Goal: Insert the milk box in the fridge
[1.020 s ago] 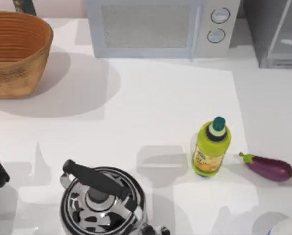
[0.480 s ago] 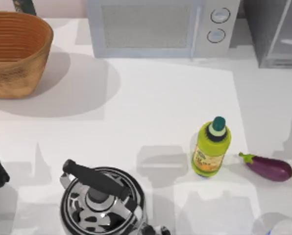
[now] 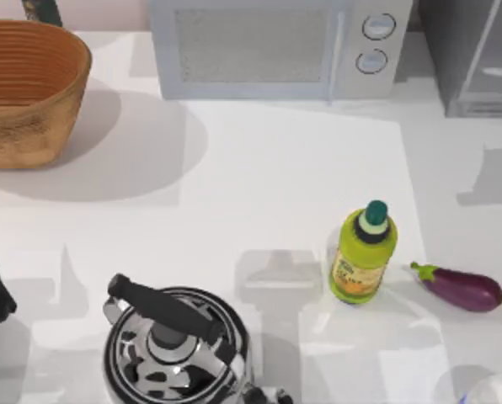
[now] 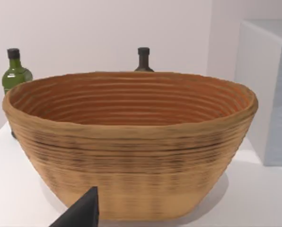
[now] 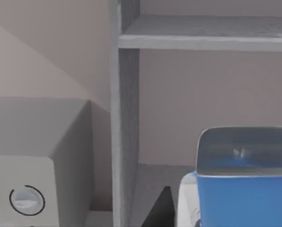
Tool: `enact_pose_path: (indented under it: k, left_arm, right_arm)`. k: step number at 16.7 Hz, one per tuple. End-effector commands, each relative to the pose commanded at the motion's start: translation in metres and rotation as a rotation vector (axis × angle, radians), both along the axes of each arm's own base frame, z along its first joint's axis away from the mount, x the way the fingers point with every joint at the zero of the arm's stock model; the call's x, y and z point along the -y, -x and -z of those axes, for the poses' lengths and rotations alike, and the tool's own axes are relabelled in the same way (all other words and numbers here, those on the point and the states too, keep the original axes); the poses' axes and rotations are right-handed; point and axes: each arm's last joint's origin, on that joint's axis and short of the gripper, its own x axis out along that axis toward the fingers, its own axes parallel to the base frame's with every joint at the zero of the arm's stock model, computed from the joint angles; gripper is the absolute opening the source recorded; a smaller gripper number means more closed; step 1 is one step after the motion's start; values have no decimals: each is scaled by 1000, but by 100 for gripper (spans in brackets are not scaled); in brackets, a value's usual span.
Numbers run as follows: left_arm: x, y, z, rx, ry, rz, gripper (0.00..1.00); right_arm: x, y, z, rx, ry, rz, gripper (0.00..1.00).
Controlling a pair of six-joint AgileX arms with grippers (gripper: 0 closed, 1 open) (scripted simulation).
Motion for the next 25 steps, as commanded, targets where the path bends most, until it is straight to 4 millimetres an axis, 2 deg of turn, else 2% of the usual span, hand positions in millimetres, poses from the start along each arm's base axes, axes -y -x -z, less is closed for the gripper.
enact_pose_path:
  k: [7,9,12,14,17,19,25]
  left_arm:
    - [0,0,0,0,0,0,100]
    - [0,0,0,0,0,0,100]
    - [0,0,0,0,0,0,100]
    - [0,0,0,0,0,0,100]
    - [0,0,0,0,0,0,100]
    - [0,0,0,0,0,0,100]
    - [0,0,0,0,0,0,100]
  right_arm:
    - [28,-82,9,26,-2,24,0]
    - [40,-108,27,12,-7,40,0]
    - [61,-145,67,-16,-15,62,0]
    - [74,-163,94,-26,-17,70,0]
    - [85,-178,127,-42,-17,66,0]
    - [87,-183,141,-48,-15,55,0]
    - [85,-184,145,-54,-17,46,0]
